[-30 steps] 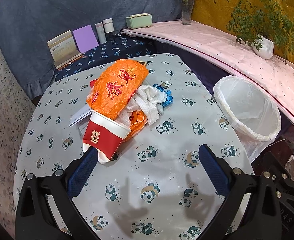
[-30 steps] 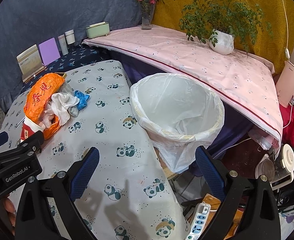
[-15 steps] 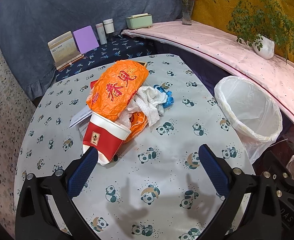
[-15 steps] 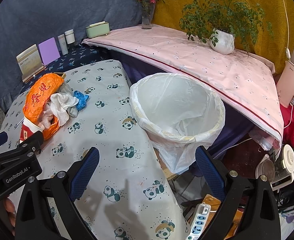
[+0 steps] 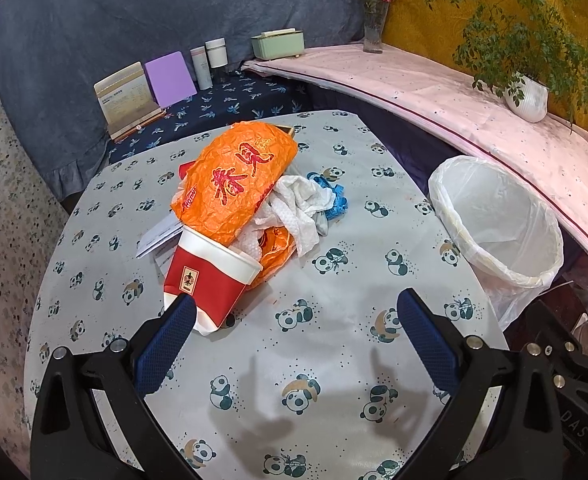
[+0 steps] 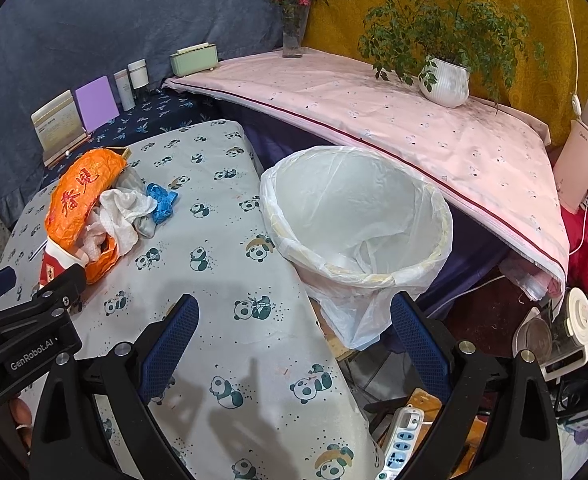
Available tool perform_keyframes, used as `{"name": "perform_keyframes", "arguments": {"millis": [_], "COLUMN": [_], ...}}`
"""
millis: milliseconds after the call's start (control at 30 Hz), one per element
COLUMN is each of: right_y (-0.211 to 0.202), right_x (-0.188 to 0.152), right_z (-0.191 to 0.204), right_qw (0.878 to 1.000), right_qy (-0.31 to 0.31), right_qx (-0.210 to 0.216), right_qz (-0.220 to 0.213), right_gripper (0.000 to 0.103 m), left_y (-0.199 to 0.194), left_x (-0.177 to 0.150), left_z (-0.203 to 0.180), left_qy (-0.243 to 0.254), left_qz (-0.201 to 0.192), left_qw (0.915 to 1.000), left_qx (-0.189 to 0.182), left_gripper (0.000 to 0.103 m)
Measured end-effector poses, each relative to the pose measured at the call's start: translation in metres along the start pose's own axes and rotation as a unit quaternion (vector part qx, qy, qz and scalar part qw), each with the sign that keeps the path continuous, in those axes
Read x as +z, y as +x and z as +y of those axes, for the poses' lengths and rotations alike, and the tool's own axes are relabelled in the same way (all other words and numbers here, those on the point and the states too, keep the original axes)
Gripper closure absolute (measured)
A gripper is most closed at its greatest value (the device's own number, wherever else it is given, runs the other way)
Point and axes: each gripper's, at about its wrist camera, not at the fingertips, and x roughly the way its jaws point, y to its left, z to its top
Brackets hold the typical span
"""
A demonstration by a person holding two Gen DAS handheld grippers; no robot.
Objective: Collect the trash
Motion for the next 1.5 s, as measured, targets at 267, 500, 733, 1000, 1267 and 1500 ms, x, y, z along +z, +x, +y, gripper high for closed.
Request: {"name": "perform_keyframes", "arguments": {"millis": [267,500,733,1000,1267,1500], "right_y": [0.006,0.019,0.036,0.048,0.055,0.050], "right_x": [0.004,0.009,0.020,0.035,0.037,0.039], "right_z": [0.001,0.018,0.055,0.090,0.115,0.143], "right_qw": [1.000,1.000,0.999,0.999,0.998,0.994], "right_qy": [0.011,0.001,-0.035,-0.028,-0.046,-0.077], "right_qx": [0.004,0.006,0.011,0.034,0.043,0.067], "right_qz": [0.011,0.011,0.014,0.015,0.028,0.028], "right_gripper": [0.010,0.010,0.010,0.010,0.010,0.012], "left_y": [0.012,0.047,0.082,0.111,0.111,0.078], "left_x": [-0.001,-0.003,-0.005,-0.003,-0.010,-0.011], "left_z": [0.015,0.058,0.099,0.119,0.116,0.132], "left_qy": [0.001,-0.009,0.001,-0.006,-0.010,-0.027], "left_qz": [0.000,0.021,0.030,0.058,0.083,0.069], "left_qw": [1.0000,0.9997,0.9993,0.9950,0.9841,0.9820], "left_qx": [-0.008,-0.002,-0.021,-0.081,-0.156,-0.174], "left_gripper": [0.007,0.007,0.007,0.012,0.060,0.072]}}
